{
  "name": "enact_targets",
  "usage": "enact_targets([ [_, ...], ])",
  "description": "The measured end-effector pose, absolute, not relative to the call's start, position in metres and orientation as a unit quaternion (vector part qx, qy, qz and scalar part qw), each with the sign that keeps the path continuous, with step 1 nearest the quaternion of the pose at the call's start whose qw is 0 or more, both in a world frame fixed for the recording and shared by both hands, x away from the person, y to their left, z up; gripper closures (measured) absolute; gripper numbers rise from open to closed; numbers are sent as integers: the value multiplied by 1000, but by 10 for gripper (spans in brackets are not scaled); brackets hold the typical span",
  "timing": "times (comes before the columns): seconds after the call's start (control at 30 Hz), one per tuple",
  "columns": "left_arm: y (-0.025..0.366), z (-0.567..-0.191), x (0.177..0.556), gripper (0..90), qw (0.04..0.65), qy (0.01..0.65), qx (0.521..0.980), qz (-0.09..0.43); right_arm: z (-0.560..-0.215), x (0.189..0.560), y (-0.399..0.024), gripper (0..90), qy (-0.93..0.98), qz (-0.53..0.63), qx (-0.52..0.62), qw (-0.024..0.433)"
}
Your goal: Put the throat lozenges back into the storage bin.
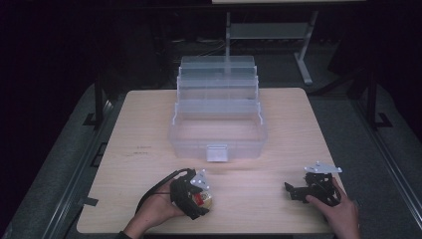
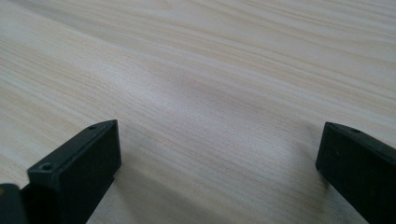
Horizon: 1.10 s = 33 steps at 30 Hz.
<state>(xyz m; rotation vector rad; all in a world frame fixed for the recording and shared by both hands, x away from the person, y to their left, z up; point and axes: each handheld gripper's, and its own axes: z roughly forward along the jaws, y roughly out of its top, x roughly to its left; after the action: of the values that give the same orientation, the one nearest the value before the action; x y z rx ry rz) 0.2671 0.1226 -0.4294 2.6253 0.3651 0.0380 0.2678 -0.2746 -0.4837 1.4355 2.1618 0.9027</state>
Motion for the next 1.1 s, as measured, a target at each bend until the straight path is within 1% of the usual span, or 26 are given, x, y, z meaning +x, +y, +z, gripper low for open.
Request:
enact_targets([
  [1.1, 122, -403, 285, 196, 251, 136, 958, 21, -484, 268, -275, 0, 772, 322, 512, 196],
])
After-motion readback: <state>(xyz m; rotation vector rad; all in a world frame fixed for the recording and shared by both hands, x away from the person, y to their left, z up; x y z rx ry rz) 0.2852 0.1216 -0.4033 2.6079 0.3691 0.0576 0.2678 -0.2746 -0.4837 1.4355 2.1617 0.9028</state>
